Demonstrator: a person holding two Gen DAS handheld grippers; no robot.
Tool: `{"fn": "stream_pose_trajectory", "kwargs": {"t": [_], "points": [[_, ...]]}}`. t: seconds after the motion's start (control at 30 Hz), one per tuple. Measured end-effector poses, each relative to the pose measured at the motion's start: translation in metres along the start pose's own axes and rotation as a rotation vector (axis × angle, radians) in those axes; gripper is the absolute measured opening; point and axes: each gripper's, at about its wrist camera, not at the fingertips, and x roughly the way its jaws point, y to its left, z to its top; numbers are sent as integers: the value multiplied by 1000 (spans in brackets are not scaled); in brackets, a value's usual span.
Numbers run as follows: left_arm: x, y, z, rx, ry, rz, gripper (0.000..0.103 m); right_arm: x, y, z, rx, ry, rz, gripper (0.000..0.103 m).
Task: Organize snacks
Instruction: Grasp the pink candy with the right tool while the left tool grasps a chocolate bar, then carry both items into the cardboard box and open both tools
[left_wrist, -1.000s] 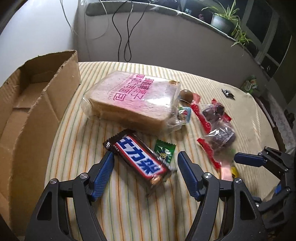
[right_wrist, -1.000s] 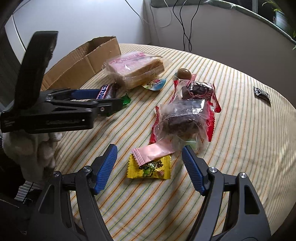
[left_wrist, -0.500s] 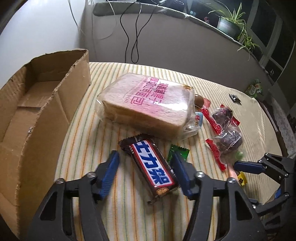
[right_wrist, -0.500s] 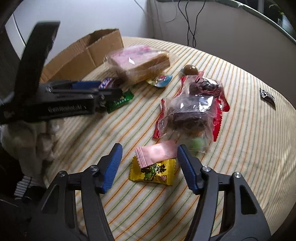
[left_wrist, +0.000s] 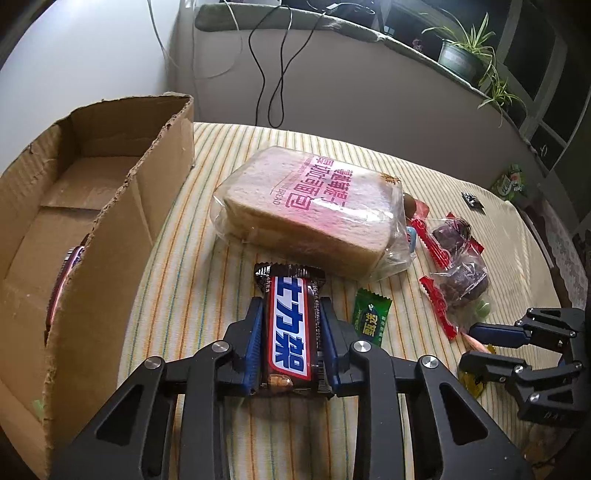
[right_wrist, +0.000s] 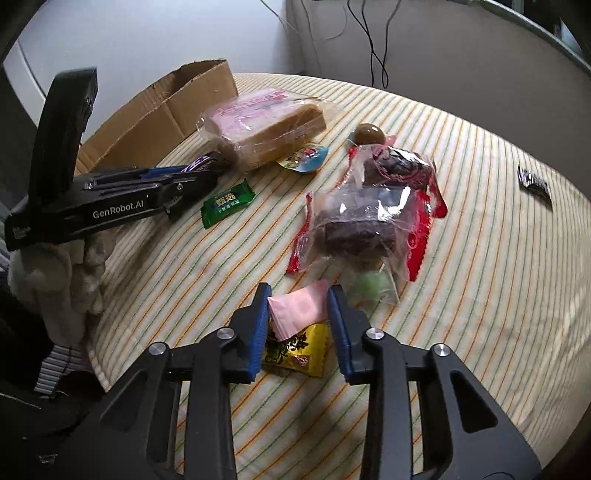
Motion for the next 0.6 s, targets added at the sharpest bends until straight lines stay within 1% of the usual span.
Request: {"fn": "stream_pose_trajectory", "kwargs": {"t": [0.07, 0.13, 0.17, 0.23, 0.3, 0.4, 0.53, 0.6], "points": [[0, -1, 1, -5, 1, -5, 27, -3, -6, -1, 36, -4, 24, 29], [-1, 0, 1, -7, 0, -10, 27, -8, -15, -3, 68, -16, 44, 25], [-1, 1, 0, -6, -1, -10, 27, -10, -16, -3, 77, -22, 47, 20], [-2, 2, -1, -4, -2, -10, 27, -15, -21, -4, 102, -37, 56, 16], [-2, 2, -1, -3, -1, -11, 27, -18, -25, -6, 107, -42, 37, 9], [-2, 1, 0, 2, -3, -9, 27, -13, -29, -11, 96, -16, -11, 8], [-3, 0, -1, 4, -8, -5, 27, -15, -27, -14, 104, -35, 5, 5], [-5, 0, -1, 1, -12, -8, 27, -18, -24, -12, 103, -52, -4, 5]]}}
